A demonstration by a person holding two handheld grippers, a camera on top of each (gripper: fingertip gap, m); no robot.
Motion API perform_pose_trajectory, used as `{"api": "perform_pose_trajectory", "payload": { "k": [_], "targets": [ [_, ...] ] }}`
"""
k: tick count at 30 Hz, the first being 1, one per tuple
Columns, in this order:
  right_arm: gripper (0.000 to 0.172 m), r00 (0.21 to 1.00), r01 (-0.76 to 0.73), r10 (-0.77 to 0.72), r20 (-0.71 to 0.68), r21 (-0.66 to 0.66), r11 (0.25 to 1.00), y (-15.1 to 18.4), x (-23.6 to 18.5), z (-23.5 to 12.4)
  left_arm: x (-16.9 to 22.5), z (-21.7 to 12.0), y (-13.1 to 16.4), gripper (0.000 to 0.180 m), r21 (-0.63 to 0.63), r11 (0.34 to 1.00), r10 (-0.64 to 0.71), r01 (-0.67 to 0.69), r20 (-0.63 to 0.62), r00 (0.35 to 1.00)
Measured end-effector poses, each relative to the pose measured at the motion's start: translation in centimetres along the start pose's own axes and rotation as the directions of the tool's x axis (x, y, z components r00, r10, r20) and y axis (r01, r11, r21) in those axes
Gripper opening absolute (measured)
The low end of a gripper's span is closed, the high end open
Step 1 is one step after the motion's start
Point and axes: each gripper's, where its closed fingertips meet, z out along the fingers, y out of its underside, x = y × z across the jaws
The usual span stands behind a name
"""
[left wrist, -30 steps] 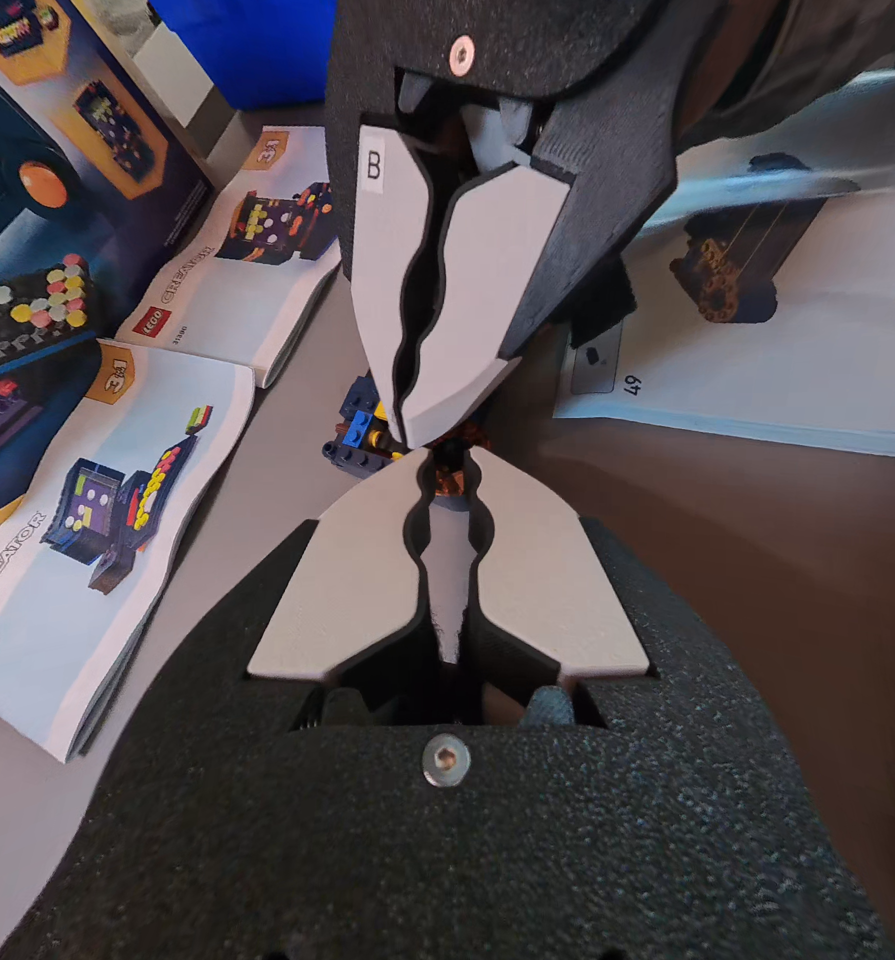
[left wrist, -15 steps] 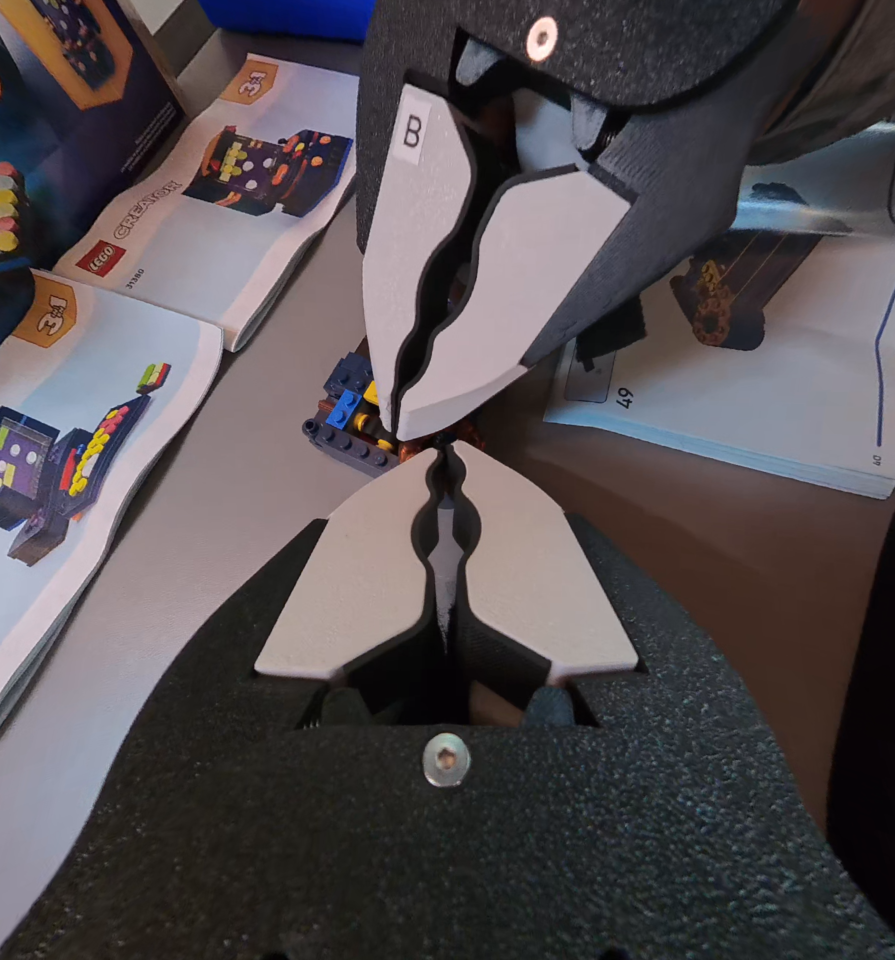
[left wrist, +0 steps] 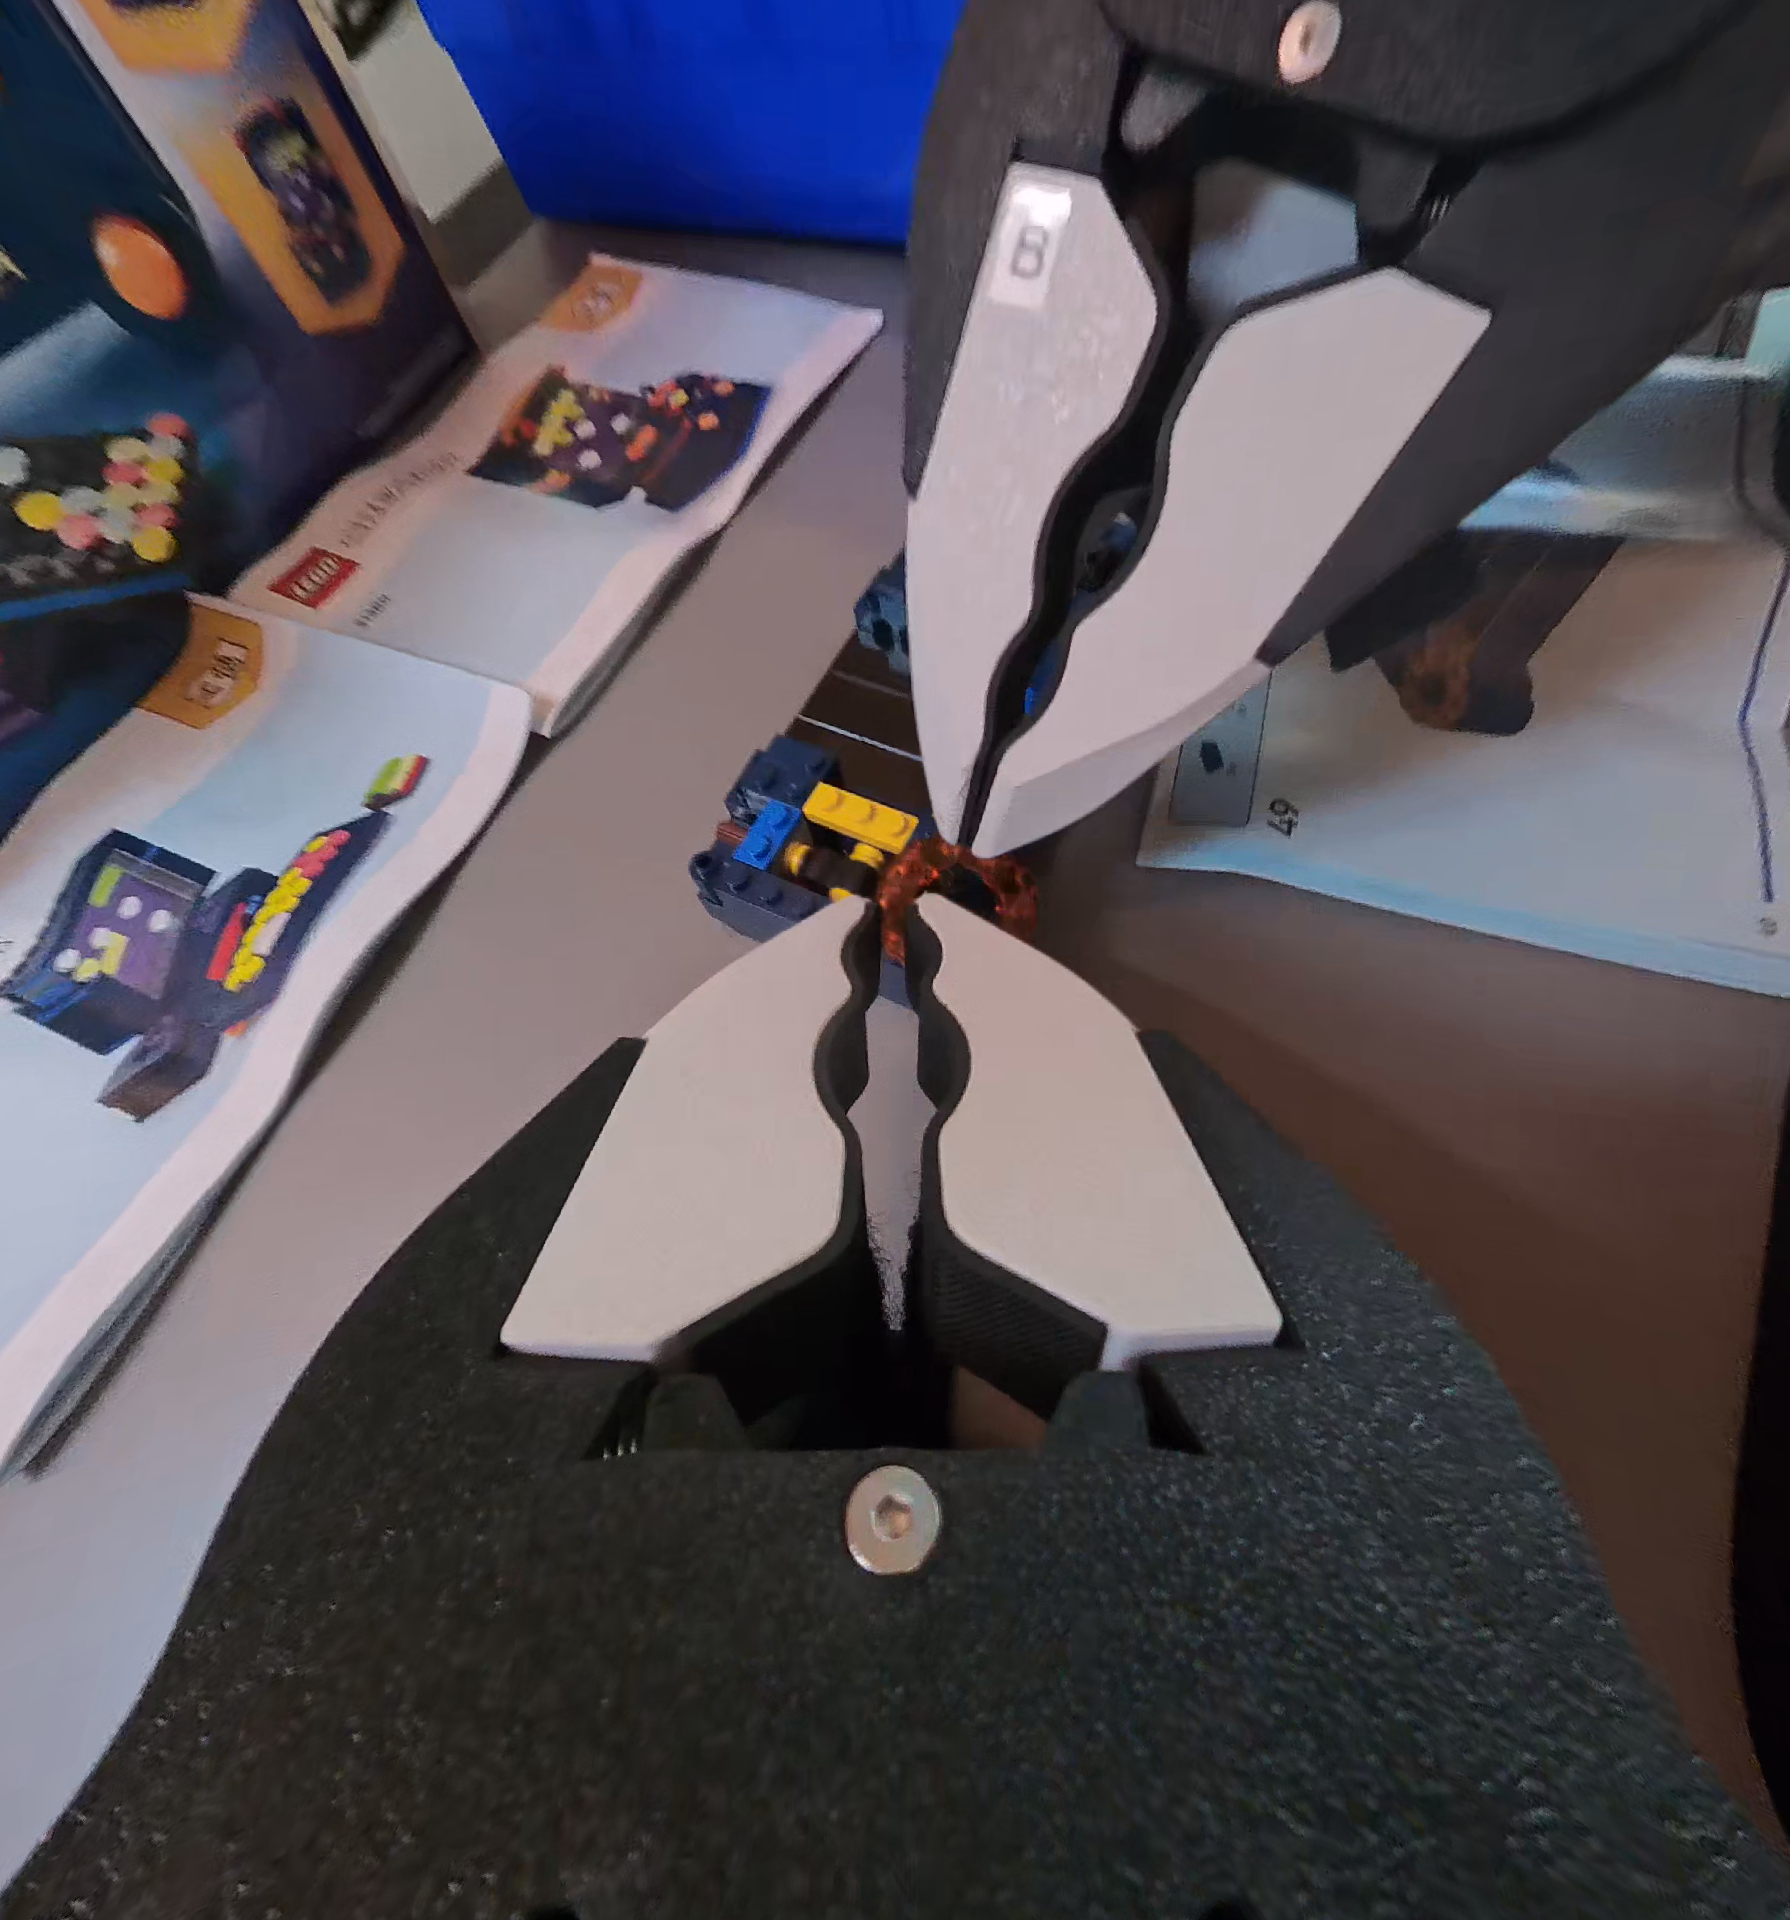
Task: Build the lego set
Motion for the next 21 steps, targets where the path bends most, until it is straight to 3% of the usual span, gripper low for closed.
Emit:
{"api": "perform_pose_trajectory", "payload": {
  "k": [14, 17, 21],
  "targets": [
    [0.001, 1.000, 0.010, -0.010, 0.008, 0.001, 1.000, 0.52, -0.78, 0.58, 0.79, 0.68, 0.61, 0.000, -0.042, 0.998, -0.055, 0.053, -0.034, 0.998],
    [0.000, 0.997, 0.064, -0.064, -0.033, -0.013, 0.998, 0.36, -0.71, 0.55, 0.77, 0.68, 0.57, 0.000, -0.045, 0.999, -0.023, 0.022, -0.014, 1.000],
    [0.000, 1.000, 0.028, -0.028, 0.000, 0.016, 0.999, -0.33, -0.74, 0.02, 0.97, 0.45, 0.62, 0.000, -0.078, 0.997, 0.008, -0.010, -0.025, 1.000]
  ]
}}
